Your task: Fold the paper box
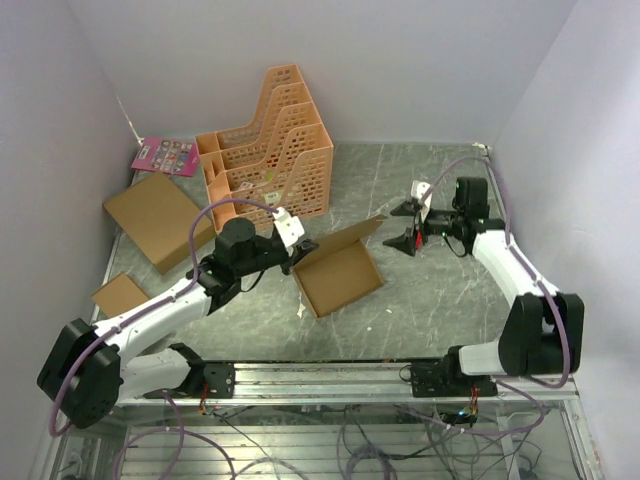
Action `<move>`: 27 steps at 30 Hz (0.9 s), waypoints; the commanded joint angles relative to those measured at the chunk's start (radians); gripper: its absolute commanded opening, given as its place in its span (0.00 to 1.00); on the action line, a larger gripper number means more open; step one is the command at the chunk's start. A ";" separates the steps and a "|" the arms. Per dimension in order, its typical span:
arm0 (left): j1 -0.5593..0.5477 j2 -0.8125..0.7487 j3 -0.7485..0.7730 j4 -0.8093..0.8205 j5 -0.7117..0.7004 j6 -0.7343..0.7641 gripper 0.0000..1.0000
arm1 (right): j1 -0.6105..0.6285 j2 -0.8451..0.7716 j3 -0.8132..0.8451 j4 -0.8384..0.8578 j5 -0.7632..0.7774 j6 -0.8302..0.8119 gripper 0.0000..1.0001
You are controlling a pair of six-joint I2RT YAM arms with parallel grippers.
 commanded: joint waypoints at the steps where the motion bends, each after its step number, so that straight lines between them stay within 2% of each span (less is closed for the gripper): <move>1: -0.001 0.037 0.059 -0.060 0.103 0.075 0.07 | -0.017 0.140 0.223 -0.345 -0.093 -0.247 0.75; 3: -0.001 0.049 0.064 -0.053 0.122 0.081 0.07 | -0.016 0.186 0.264 -0.473 -0.131 -0.350 0.69; 4: 0.000 0.053 0.065 -0.049 0.125 0.083 0.07 | -0.016 0.198 0.264 -0.470 -0.129 -0.349 0.68; 8: 0.000 0.069 0.070 -0.033 0.134 0.087 0.07 | -0.015 0.176 0.215 -0.350 -0.078 -0.259 0.68; 14: 0.002 0.084 0.072 -0.020 0.134 0.082 0.07 | 0.008 0.136 0.122 -0.286 -0.058 -0.292 0.66; 21: 0.005 0.080 0.041 0.056 0.140 0.042 0.07 | 0.021 0.164 0.092 -0.226 -0.018 -0.259 0.45; 27: 0.011 0.069 0.018 0.086 0.140 0.021 0.07 | 0.023 0.110 0.055 -0.146 -0.017 -0.202 0.29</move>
